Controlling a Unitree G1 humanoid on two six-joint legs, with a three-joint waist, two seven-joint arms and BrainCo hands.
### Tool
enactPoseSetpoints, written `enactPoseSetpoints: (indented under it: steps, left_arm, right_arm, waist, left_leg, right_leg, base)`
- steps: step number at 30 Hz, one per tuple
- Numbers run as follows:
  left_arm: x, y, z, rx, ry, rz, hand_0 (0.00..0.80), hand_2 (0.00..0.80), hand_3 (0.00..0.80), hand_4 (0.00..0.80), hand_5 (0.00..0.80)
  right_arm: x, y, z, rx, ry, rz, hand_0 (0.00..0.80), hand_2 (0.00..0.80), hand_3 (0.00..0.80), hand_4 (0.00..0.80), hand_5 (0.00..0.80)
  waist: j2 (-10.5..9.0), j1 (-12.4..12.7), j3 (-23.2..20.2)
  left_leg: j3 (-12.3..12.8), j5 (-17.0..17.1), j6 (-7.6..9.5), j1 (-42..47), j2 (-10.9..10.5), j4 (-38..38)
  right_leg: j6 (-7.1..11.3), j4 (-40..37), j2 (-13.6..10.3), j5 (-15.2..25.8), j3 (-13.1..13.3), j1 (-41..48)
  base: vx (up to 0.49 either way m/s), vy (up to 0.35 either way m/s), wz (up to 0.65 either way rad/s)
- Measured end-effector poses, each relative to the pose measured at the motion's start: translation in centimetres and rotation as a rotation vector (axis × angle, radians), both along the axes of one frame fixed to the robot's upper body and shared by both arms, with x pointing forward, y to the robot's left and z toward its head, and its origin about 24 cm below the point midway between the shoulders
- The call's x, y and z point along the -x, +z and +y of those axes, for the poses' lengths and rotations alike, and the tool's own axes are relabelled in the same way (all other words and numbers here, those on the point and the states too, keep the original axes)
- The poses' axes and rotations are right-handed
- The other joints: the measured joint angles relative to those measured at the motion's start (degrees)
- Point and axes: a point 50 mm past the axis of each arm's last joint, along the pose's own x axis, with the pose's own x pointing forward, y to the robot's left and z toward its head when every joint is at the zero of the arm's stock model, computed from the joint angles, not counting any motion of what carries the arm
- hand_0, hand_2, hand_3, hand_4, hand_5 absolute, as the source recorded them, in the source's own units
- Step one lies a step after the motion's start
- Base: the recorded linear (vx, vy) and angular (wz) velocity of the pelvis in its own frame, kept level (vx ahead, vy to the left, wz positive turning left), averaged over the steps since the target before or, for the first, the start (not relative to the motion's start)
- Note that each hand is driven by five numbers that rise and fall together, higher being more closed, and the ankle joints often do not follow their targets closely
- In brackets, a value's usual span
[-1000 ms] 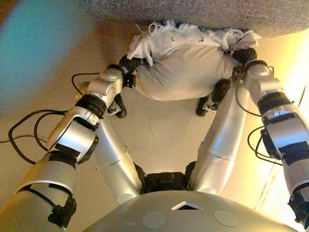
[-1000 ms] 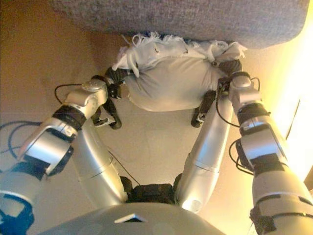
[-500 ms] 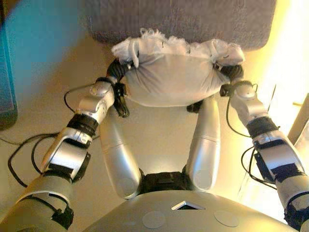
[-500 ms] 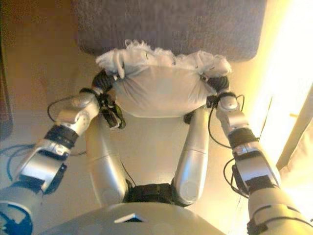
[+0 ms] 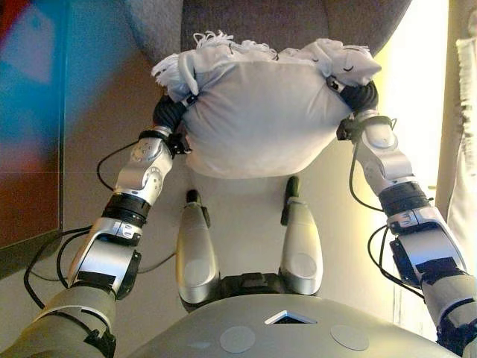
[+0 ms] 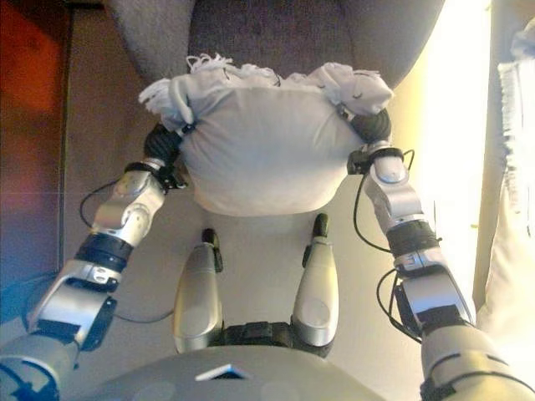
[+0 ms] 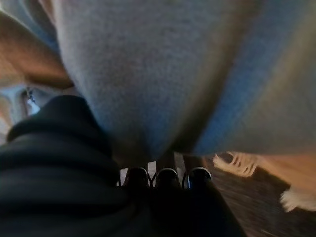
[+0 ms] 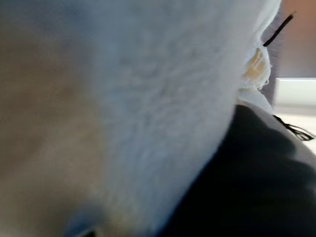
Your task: Pick up the cushion and take it to the sofa
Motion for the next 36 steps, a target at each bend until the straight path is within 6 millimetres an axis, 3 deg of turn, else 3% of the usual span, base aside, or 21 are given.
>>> enactPoseSetpoints:
  steps: [3, 6, 8, 12, 18, 21, 22, 24, 25, 26, 28, 30, 32, 33, 34, 35, 36]
  left_arm:
    - [1.0, -1.7, 0.1, 0.012, 0.011, 0.052, 0.800, 0.800, 0.800, 0.800, 0.800]
    - [1.6, -2.9, -1.0, -0.001, -0.024, 0.104, 0.800, 0.800, 0.800, 0.800, 0.800]
    - [1.8, -3.3, -1.1, 0.006, -0.026, 0.117, 0.800, 0.800, 0.800, 0.800, 0.800]
    - [2.0, -3.5, -0.8, -0.023, -0.010, 0.124, 0.800, 0.800, 0.800, 0.800, 0.800]
    - [2.1, -3.8, -1.0, -0.038, -0.012, 0.143, 0.800, 0.800, 0.800, 0.800, 0.800]
    - [2.3, -4.4, -1.8, -0.044, -0.046, 0.177, 0.800, 0.800, 0.800, 0.800, 0.800]
    - [2.4, -4.5, -2.1, -0.048, -0.061, 0.187, 0.800, 0.800, 0.800, 0.800, 0.800]
    - [2.3, -5.2, -2.7, -0.046, -0.073, 0.218, 0.800, 0.800, 0.800, 0.800, 0.800]
    - [2.5, -5.6, -2.7, -0.046, -0.070, 0.238, 0.800, 0.800, 0.800, 0.800, 0.800]
    - [2.6, -6.0, -2.4, -0.058, -0.065, 0.253, 0.800, 0.800, 0.800, 0.800, 0.800]
    - [2.6, -6.0, -1.8, -0.080, -0.058, 0.257, 0.800, 0.800, 0.800, 0.800, 0.800]
    - [2.6, -5.9, -1.4, -0.088, -0.055, 0.256, 0.800, 0.800, 0.800, 0.800, 0.800]
    - [2.6, -5.9, -1.4, -0.092, -0.056, 0.256, 0.800, 0.800, 0.800, 0.800, 0.800]
    - [2.6, -5.9, -1.4, -0.092, -0.059, 0.256, 0.800, 0.800, 0.800, 0.800, 0.800]
    - [2.7, -6.1, -1.5, -0.089, -0.062, 0.261, 0.800, 0.800, 0.800, 0.800, 0.800]
    - [3.0, -6.4, -1.8, -0.090, -0.069, 0.271, 0.800, 0.800, 0.800, 0.800, 0.800]
    - [3.2, -6.7, -2.5, -0.078, -0.083, 0.277, 0.800, 0.800, 0.800, 0.800, 0.800]
  right_arm:
    - [1.1, -2.2, 0.2, -0.067, -0.006, 0.065, 0.800, 0.800, 0.800, 0.800, 0.800]
    - [2.6, -4.5, -0.2, -0.131, -0.047, 0.139, 0.800, 0.800, 0.800, 0.800, 0.800]
    - [3.1, -5.3, -0.2, -0.164, -0.072, 0.167, 0.800, 0.800, 0.800, 0.800, 0.800]
    - [3.4, -6.1, 0.7, -0.223, -0.072, 0.189, 0.800, 0.800, 0.800, 0.800, 0.800]
    - [3.7, -6.4, 0.4, -0.214, -0.103, 0.207, 0.800, 0.800, 0.800, 0.800, 0.800]
    - [4.1, -6.8, -0.3, -0.207, -0.139, 0.219, 0.800, 0.800, 0.800, 0.800, 0.800]
    - [4.2, -6.9, -0.5, -0.202, -0.150, 0.223, 0.800, 0.800, 0.800, 0.800, 0.800]
    - [4.4, -7.0, -1.3, -0.182, -0.175, 0.232, 0.800, 0.800, 0.800, 0.800, 0.800]
    - [4.7, -7.4, -1.1, -0.187, -0.174, 0.245, 0.800, 0.800, 0.800, 0.800, 0.800]
    - [5.0, -7.8, -0.7, -0.193, -0.168, 0.259, 0.800, 0.800, 0.800, 0.800, 0.800]
    - [5.1, -8.0, -0.4, -0.193, -0.145, 0.270, 0.800, 0.800, 0.800, 0.800, 0.800]
    - [5.0, -8.0, -0.3, -0.195, -0.119, 0.272, 0.800, 0.800, 0.800, 0.800, 0.800]
    - [5.2, -8.3, -0.3, -0.197, -0.111, 0.286, 0.800, 0.800, 0.800, 0.800, 0.800]
    - [5.2, -8.4, -0.4, -0.202, -0.113, 0.292, 0.800, 0.800, 0.800, 0.800, 0.800]
    - [5.3, -8.7, -0.6, -0.207, -0.118, 0.302, 0.800, 0.800, 0.800, 0.800, 0.800]
    - [5.5, -9.0, -1.0, -0.211, -0.135, 0.317, 0.800, 0.800, 0.800, 0.800, 0.800]
    - [5.7, -9.0, -1.7, -0.202, -0.151, 0.319, 0.800, 0.800, 0.800, 0.800, 0.800]
  waist:
    - [0.81, -0.04, -2.51]
    - [1.84, -0.20, -6.07]
    - [1.73, -0.08, -8.37]
    - [1.61, 0.34, -11.31]
    - [0.83, 1.30, -14.06]
    - [0.82, 1.09, -14.07]
    - [0.86, 1.02, -14.07]
    - [1.87, 0.67, -13.90]
    - [2.04, -0.08, -13.78]
    - [1.90, -0.43, -13.86]
    - [1.11, -0.17, -14.20]
    - [0.95, -0.28, -14.22]
    - [0.65, -1.12, -13.85]
    - [-0.22, -1.95, -13.79]
    - [-0.59, -2.69, -13.33]
    - [-0.71, -3.97, -13.17]
    - [-0.67, -5.01, -12.81]
  left_leg:
    - [1.30, 1.40, -0.60, 6.79, 0.46, -5.31]
    - [5.50, 3.17, -0.81, 12.27, 1.53, -9.64]
    - [6.48, 4.00, -1.19, 15.16, 1.09, -11.91]
    - [7.68, 4.56, -1.33, 19.65, 0.40, -15.12]
    - [7.86, 4.96, -0.53, 21.26, -1.86, -16.47]
    - [7.70, 3.37, 1.50, 19.92, -3.37, -14.02]
    - [7.67, 2.35, 2.40, 18.85, -3.97, -11.61]
    - [6.87, 0.21, 4.14, 16.74, -4.05, -6.98]
    - [6.03, 0.31, 4.88, 17.18, -4.05, -7.35]
    - [5.82, 0.81, 5.62, 17.81, -4.15, -8.00]
    - [6.02, 1.82, 6.75, 18.10, -4.52, -9.85]
    - [6.02, 2.96, 7.55, 18.43, -5.22, -11.99]
    - [5.78, 4.34, 7.23, 19.04, -5.74, -13.92]
    - [5.35, 5.37, 6.22, 19.23, -6.47, -14.98]
    - [4.08, 6.44, 5.60, 20.11, -6.92, -17.16]
    - [4.00, 6.84, 5.96, 21.15, -7.29, -17.92]
    - [4.43, 4.53, 5.99, 20.66, -7.64, -12.14]
  right_leg:
    - [0.26, -4.26, 0.06, 0.35, -2.31, 7.09]
    - [0.56, -9.32, -0.39, 0.53, -6.36, 15.29]
    - [0.53, -10.63, -0.75, 0.52, -7.50, 18.13]
    - [0.52, -10.99, -1.24, 0.53, -7.58, 20.92]
    - [0.48, -9.83, -3.37, 0.56, -7.65, 21.53]
    - [0.32, -4.68, -5.65, 0.70, -7.27, 20.07]
    - [-0.04, -1.18, -6.64, 0.99, -6.63, 18.36]
    - [-4.82, 7.08, -7.04, 5.12, -1.83, 13.35]
    - [-6.09, 9.69, -7.01, 6.41, -0.25, 11.79]
    - [-4.48, 11.19, -5.77, 3.68, 0.86, 10.41]
    - [-3.43, 9.92, -2.57, -1.05, 0.98, 9.42]
    - [-2.46, 3.62, 0.62, -3.67, 0.98, 9.96]
    - [-1.94, -5.29, 2.63, -3.56, 1.29, 11.51]
    - [-1.84, -9.23, 2.93, -3.76, 1.99, 13.02]
    - [-1.49, -10.42, 3.31, -1.04, 3.08, 14.23]
    - [-1.57, -10.82, 3.74, -0.79, 3.49, 15.12]
    - [-2.05, -10.17, 3.88, -0.43, 3.51, 15.66]
  base:
    - [0.268, 0.044, 0.17]
    - [0.249, 0.073, 0.43]
    - [0.156, 0.102, 0.27]
    - [0.114, 0.095, 0.00]
    - [0.069, 0.128, 0.03]
    - [0.062, 0.253, 0.17]
    - [0.107, 0.236, 0.19]
    - [0.183, 0.108, 0.15]
    - [0.259, -0.007, 0.19]
    - [0.305, -0.065, 0.08]
    - [0.372, -0.142, 0.02]
    - [0.408, -0.155, 0.09]
    - [0.406, -0.134, 0.25]
    - [0.420, -0.125, 0.61]
    - [0.421, -0.130, 0.77]
    - [0.388, -0.137, 0.83]
    - [0.372, -0.144, 0.69]
